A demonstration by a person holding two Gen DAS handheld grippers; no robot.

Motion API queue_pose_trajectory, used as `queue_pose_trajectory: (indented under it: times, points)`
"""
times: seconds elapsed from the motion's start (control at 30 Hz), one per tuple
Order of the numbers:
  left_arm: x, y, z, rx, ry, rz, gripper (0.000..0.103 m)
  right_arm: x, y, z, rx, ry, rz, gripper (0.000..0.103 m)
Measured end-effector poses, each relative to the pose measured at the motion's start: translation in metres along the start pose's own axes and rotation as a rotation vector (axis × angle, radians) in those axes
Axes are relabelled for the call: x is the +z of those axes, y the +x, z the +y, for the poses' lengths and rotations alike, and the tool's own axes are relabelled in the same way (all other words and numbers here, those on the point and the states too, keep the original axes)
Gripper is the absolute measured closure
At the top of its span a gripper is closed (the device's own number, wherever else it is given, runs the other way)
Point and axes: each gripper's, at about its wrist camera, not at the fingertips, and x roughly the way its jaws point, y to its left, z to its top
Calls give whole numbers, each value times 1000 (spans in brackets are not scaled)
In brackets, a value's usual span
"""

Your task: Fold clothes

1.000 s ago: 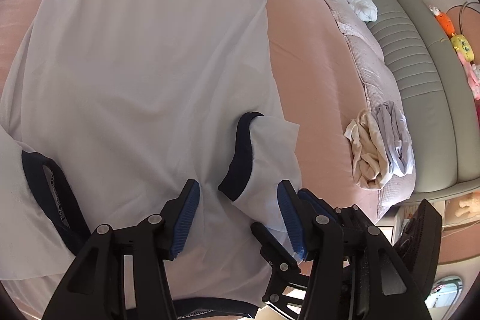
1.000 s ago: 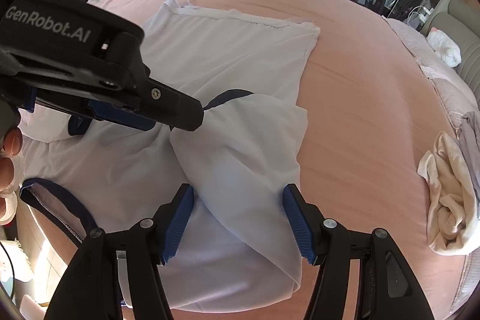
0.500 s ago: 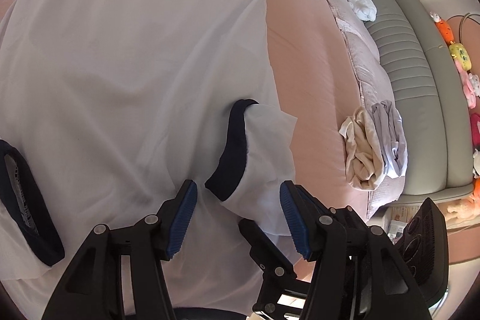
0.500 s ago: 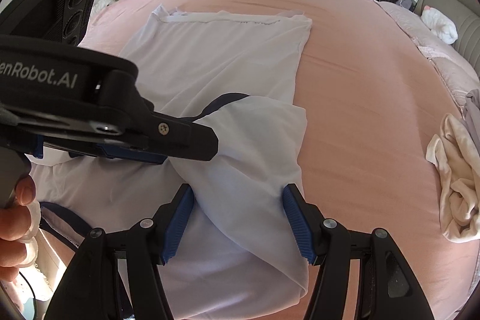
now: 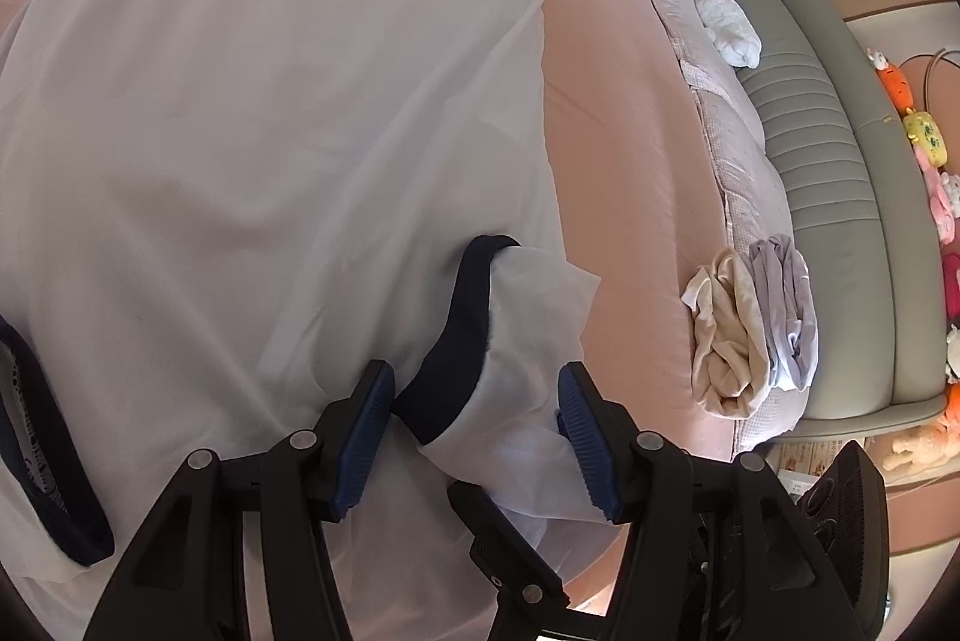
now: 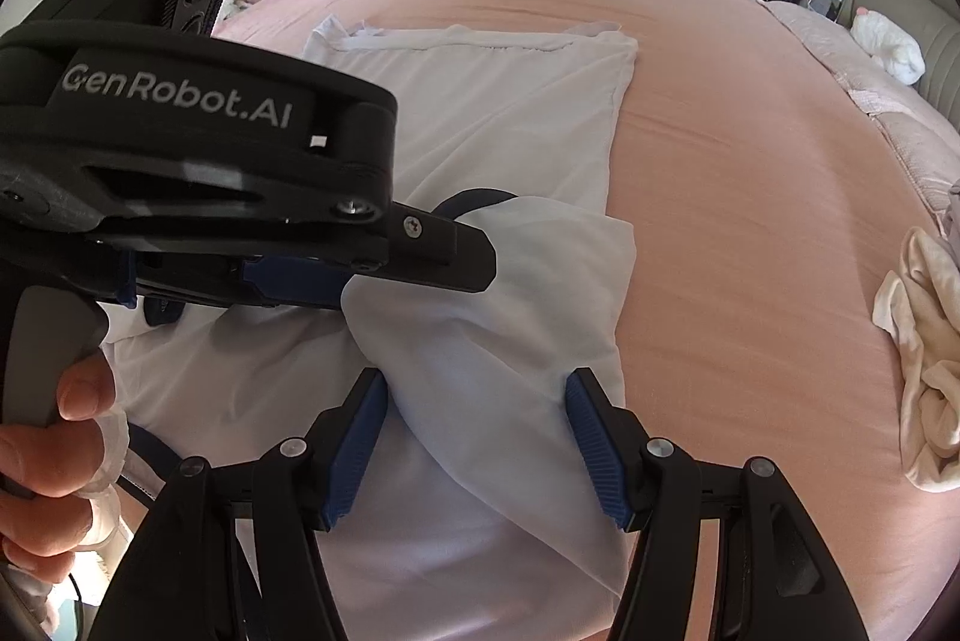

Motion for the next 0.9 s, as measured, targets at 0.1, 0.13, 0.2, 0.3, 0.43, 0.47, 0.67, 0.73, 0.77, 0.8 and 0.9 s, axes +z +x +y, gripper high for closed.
queue_pose_trajectory:
  times: [0.1, 0.13, 0.2, 0.3, 0.43, 0.47, 0.67, 0.73, 0.77, 0.8, 0.9]
  points:
    - [-3, -4, -1, -4, 13, -10, 50, 0, -2, 3, -3, -18, -9, 42]
    - [-3, -4, -1, -6, 16, -11, 52, 0, -2, 5, -4, -26, -9, 42]
    - [-5, -5, 0, -4, 11, -13, 63, -1, -1, 9, -2, -43, -6, 42]
    - [-7, -5, 4, -8, 1, -17, 75, 0, 1, 13, -4, -61, -12, 42]
    - [-11, -7, -2, 28, 54, -38, 80, 3, 5, 11, -5, -29, -12, 51]
    - [-12, -6, -4, 32, 64, -39, 80, 4, 5, 10, -2, -17, -14, 58]
    - [-16, -6, -7, 15, 67, -23, 84, 8, 2, 4, 74, 45, -29, 92]
    - [-20, -10, -10, 28, 84, -31, 84, 7, -3, 7, 100, 29, -35, 93]
    - [-21, -12, -11, 34, 91, -35, 84, 7, -6, 8, 113, 22, -38, 93]
    - [-23, -15, -12, 37, 96, -37, 84, 6, -8, 10, 120, 12, -41, 93]
    - [-26, -18, -11, 49, 94, -40, 84, 1, -14, 17, 108, -20, -33, 93]
